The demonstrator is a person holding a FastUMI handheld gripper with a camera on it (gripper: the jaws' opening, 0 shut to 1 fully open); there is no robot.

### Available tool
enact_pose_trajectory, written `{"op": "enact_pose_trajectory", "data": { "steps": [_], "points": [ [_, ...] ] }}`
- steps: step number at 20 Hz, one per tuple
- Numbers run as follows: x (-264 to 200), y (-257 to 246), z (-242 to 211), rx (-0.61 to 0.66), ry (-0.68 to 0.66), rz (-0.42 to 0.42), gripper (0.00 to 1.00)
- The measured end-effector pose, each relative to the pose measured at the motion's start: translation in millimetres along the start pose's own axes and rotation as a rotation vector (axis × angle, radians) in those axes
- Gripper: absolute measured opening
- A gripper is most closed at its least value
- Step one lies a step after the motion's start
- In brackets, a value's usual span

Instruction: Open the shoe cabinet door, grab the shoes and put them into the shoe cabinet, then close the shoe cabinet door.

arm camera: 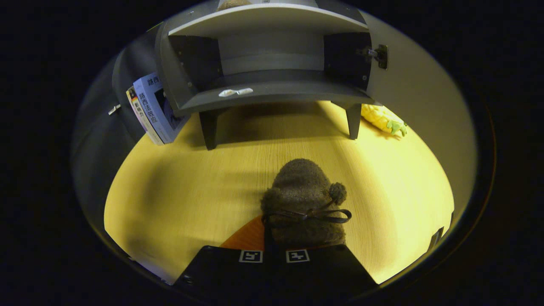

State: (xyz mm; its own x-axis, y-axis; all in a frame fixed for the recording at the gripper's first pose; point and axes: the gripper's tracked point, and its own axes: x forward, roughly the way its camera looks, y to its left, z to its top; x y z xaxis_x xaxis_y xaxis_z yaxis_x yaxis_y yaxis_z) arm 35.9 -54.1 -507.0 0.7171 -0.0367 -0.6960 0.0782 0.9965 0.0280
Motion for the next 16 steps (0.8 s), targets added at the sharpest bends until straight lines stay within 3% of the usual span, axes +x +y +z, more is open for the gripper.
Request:
{"op": "enact_pose_trajectory", "data": {
  "steps": [16],
  "points": [
    [-155, 27, 206, -0.066, -0.296, -0.007, 0.05]
  ]
}}
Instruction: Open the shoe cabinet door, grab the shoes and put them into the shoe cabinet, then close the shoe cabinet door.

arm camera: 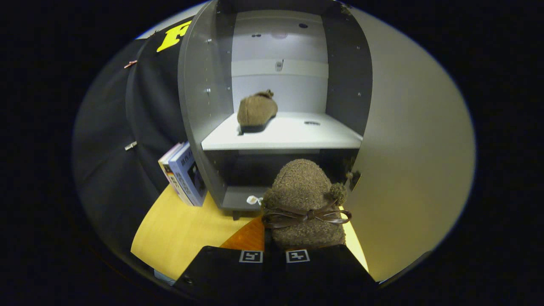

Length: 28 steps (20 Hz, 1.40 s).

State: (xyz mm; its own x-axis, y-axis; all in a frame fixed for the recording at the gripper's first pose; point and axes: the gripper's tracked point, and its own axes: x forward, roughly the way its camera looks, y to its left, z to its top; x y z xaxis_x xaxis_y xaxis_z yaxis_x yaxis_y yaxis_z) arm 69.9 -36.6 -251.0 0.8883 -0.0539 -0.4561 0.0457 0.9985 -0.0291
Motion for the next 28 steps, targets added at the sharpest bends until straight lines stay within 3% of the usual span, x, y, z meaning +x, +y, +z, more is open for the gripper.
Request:
{"op": "enact_pose_trajectory", "data": {
  "steps": [8, 15, 22, 28],
  "points": [
    [5, -4, 108, -0.027, -0.128, -0.027, 0.05],
    [59, -17, 178, -0.007, -0.121, -0.056, 0.05],
    [153, -36, 198, -0.018, 0.038, -0.085, 0.05],
    [234, -49, 195, 0.052, 0.157, -0.074, 0.05]
  ]
}}
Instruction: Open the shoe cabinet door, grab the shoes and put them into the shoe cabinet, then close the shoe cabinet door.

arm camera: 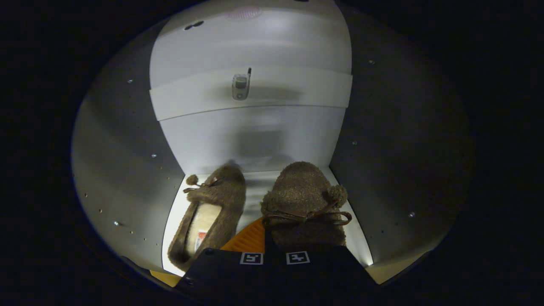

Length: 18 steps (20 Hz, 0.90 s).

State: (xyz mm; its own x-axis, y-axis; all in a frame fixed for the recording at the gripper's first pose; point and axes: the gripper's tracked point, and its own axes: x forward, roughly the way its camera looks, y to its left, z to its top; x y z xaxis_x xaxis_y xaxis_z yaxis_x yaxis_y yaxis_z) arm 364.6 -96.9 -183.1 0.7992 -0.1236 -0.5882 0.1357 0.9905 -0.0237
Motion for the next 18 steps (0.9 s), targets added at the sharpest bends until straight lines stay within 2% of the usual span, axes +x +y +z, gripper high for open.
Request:
{"op": "enact_pose_trajectory", "data": {
  "steps": [5, 7, 10, 14, 16, 18],
  "points": [
    [42, 1, -13, 0.029, 0.108, 0.006, 0.05],
    [47, -1, -7, 0.033, 0.102, -0.007, 0.05],
    [47, -2, -7, 0.076, 0.134, 0.005, 0.05],
    [36, -2, -15, 0.023, 0.143, 0.005, 0.1],
    [23, 7, -14, 0.023, 0.129, 0.033, 0.25],
    [6, 3, -5, 0.023, 0.07, 0.026, 0.58]
  ]
}}
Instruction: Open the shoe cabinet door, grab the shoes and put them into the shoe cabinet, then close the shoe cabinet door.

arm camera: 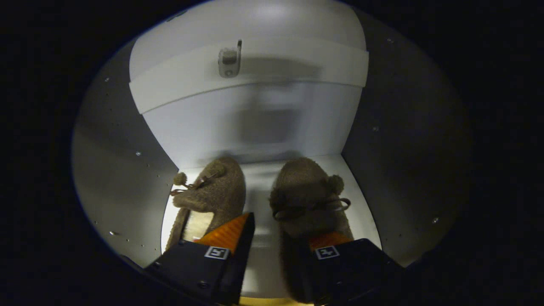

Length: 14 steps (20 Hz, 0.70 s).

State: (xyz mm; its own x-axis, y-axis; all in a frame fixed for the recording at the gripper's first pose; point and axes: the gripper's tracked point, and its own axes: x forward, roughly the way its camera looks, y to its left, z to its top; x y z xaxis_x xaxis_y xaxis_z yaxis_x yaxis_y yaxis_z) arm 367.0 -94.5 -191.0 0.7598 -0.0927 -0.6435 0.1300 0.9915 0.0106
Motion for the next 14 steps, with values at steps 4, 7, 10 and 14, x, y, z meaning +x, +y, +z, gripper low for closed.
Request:
{"op": "enact_pose_trajectory", "data": {
  "steps": [4, 7, 10, 14],
  "points": [
    [-45, 1, 5, 0.02, -0.084, 0.009, 0.63],
    [-91, 7, 15, 0.008, -0.211, 0.019, 0.7],
    [-149, 15, 16, -0.015, -0.315, 0.029, 0.78],
    [-229, 24, 10, -0.046, -0.42, 0.061, 0.79]
  ]
}}
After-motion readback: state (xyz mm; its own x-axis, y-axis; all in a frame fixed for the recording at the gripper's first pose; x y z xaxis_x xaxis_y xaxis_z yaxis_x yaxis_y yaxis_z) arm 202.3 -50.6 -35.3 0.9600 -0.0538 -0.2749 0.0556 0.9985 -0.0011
